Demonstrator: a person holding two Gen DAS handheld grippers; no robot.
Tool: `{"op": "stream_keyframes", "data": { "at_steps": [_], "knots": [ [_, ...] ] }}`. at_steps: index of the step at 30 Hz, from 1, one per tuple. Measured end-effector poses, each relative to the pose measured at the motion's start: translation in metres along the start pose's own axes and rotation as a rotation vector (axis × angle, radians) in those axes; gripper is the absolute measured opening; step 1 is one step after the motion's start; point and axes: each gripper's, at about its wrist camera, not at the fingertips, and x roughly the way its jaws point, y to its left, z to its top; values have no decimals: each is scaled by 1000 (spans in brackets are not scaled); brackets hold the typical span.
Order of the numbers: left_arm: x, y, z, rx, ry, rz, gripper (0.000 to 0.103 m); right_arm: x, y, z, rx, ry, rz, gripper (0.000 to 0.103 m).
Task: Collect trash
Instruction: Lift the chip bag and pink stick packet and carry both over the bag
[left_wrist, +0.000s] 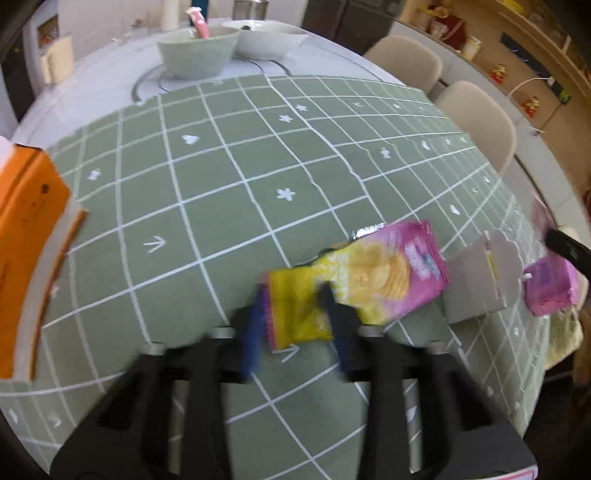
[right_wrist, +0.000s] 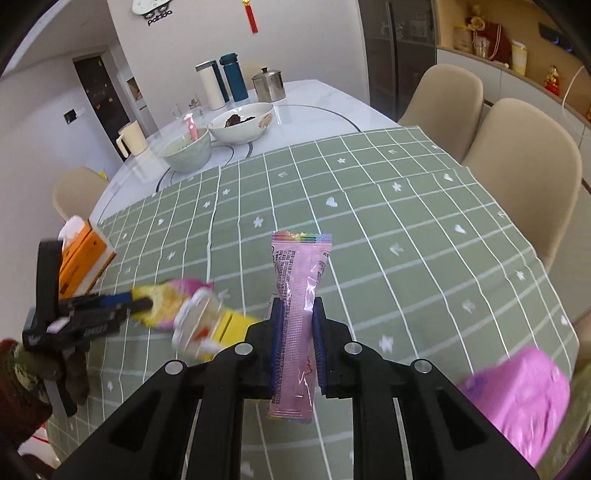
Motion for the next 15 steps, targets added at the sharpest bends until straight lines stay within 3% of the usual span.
{"op": "stream_keyframes", "data": {
  "at_steps": [9,15],
  "knots": [
    [-63,-27,-7,41,-135,42,15,-36,9,-32,18,-22,-12,16],
    [-94,-37,-20,42,-184,45,15,-46,20,-48,13,-19,-20,16]
  ]
}}
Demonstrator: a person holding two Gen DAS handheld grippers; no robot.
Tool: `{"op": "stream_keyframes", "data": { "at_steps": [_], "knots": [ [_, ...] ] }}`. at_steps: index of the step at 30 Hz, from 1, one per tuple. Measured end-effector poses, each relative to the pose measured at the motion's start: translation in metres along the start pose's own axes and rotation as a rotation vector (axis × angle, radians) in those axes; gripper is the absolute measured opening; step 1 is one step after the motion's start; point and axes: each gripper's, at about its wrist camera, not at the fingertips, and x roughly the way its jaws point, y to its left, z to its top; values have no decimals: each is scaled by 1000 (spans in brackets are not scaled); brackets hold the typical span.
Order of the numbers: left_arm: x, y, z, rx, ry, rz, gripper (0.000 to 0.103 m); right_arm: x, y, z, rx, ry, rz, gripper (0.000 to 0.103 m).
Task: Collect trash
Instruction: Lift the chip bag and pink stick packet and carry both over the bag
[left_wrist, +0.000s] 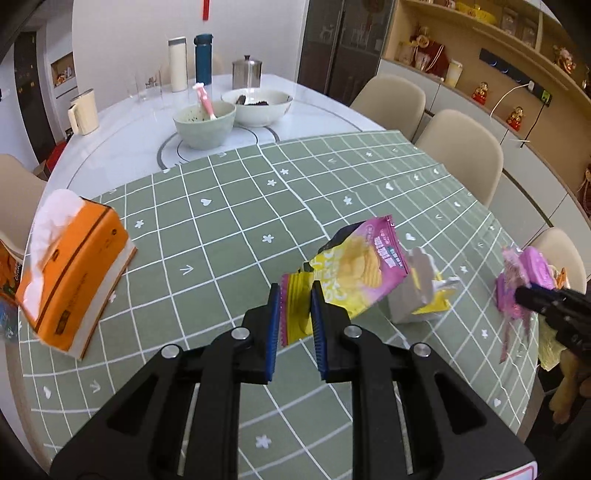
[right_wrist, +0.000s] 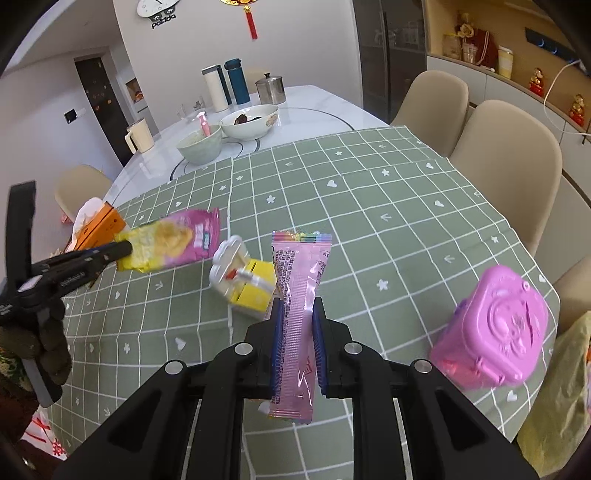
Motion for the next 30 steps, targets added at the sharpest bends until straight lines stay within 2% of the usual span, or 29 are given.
{"op": "stream_keyframes", "data": {
  "at_steps": [9,18,24,30],
  "knots": [
    [-38,-5,-10,-7,-53,-2,16,-12,19,-14,-20,0,-14,16],
    [-81,-19,-3,-15,-123,-33,16,-49,26,-13,-52,-57,-36,16],
    [-103,-54,11,27,-170,-71,16,-90,12,-9,-64,-129,-81,16],
    [-117,-117,26,113,-216,-132,16,-134,-26,-8,-32,-198,-139,16]
  ]
}}
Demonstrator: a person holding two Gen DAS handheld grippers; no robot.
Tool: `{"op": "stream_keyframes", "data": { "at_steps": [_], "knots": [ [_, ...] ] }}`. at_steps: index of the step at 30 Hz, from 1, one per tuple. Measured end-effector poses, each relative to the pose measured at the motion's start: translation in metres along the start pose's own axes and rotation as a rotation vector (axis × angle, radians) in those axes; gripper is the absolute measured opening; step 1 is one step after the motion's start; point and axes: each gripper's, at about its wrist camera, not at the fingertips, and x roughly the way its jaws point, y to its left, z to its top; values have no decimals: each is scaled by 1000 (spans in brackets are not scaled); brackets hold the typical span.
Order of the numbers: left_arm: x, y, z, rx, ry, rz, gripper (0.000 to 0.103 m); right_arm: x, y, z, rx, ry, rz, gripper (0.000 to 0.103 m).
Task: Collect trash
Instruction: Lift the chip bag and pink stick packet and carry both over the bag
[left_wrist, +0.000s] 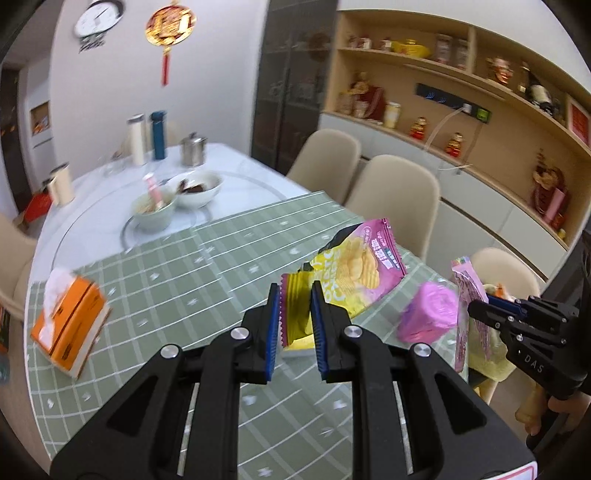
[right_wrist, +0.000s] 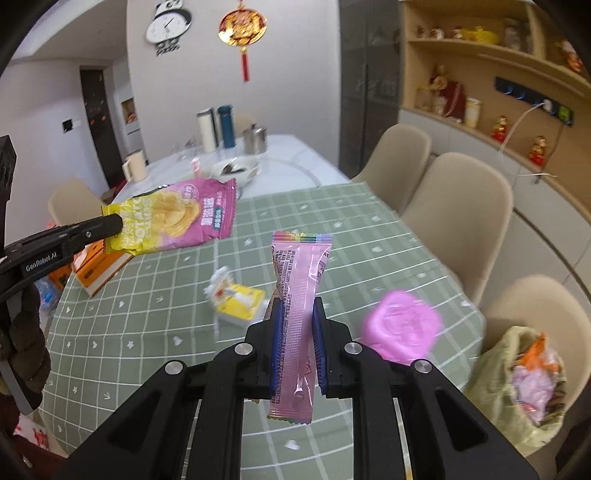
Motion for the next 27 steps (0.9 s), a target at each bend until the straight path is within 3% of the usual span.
{"op": "stream_keyframes", "data": {
  "at_steps": [9,18,21,25,27],
  "knots": [
    [19,-95,20,106,-15,-100,16,-48,-91,-10,85,-56,-114,16],
    [57,-197,19,215,40,-185,16,-83,-190,-38,189,-84,-208,16],
    [75,-233,16,242,72,-224,16,-93,-220,-50,218,-88,-242,16],
    [115,-281,5,226,184,-381,16,-109,-264,-65,252,-94,-297,16],
    [135,-303,-3,228,231,-409,16,-115,-279,-69,254,-95,-321,16]
  ]
}}
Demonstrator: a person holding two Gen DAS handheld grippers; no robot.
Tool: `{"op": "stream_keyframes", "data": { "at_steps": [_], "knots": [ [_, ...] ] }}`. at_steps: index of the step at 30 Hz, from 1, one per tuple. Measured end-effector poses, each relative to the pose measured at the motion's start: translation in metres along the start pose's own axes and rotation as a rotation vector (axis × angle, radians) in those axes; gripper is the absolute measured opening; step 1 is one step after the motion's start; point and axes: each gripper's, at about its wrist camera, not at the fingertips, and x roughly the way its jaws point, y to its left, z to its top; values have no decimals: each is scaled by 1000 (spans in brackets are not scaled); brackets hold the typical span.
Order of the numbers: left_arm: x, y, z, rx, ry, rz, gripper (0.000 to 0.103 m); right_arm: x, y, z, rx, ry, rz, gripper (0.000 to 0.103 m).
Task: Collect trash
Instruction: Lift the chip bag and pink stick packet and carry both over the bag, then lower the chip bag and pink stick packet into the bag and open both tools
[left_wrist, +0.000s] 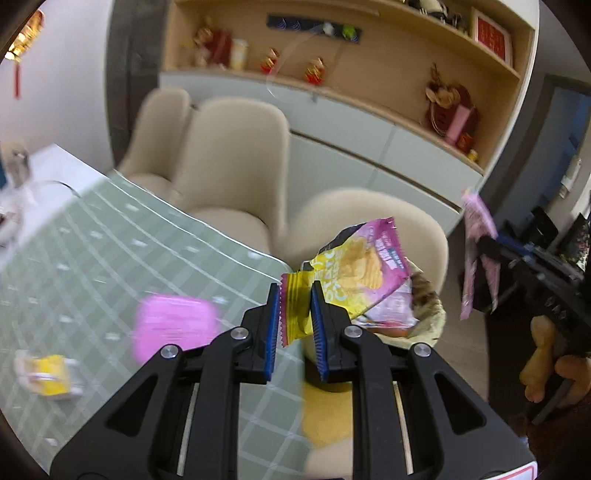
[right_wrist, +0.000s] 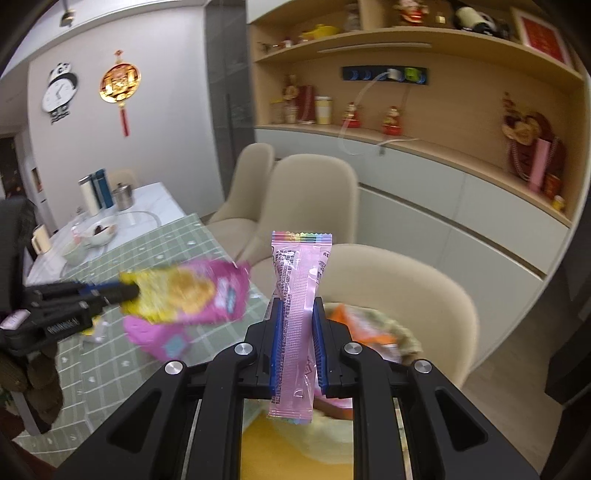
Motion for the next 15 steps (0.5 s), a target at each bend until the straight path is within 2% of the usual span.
{"op": "stream_keyframes", "data": {
  "at_steps": [5,9,15],
  "knots": [
    [63,-34,1,17,89,-48,16,5,-45,-1,11,4,-42,16],
    [106,-53,3,-4,149,-88,16,20,-70,-6,15,30,-39,16],
    [138,-73,-7,-1,190,-150,16,38,-84,-17,-1,56,-24,16]
  ]
}}
